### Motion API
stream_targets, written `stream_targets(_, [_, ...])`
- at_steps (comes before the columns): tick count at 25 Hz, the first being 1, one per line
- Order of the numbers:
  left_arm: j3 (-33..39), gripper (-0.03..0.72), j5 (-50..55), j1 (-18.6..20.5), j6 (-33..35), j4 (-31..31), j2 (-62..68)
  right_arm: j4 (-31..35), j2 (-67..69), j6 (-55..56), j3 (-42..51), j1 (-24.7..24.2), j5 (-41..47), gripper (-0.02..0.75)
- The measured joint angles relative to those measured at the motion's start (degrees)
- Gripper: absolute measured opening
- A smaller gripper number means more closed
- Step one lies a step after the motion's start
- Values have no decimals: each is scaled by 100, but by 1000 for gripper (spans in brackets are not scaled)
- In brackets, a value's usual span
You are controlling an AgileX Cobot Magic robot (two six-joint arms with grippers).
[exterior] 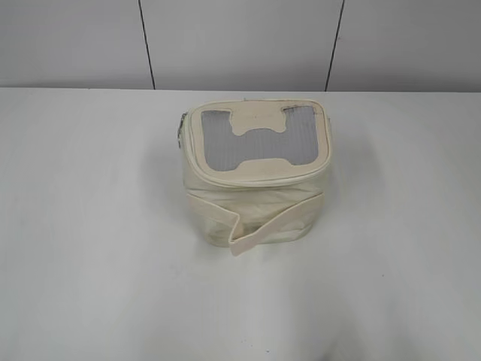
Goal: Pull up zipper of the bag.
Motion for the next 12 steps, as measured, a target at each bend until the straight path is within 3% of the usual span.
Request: stream_targets(12, [0,241,0,0,0,0,0,0,0,0,0,0,0,473])
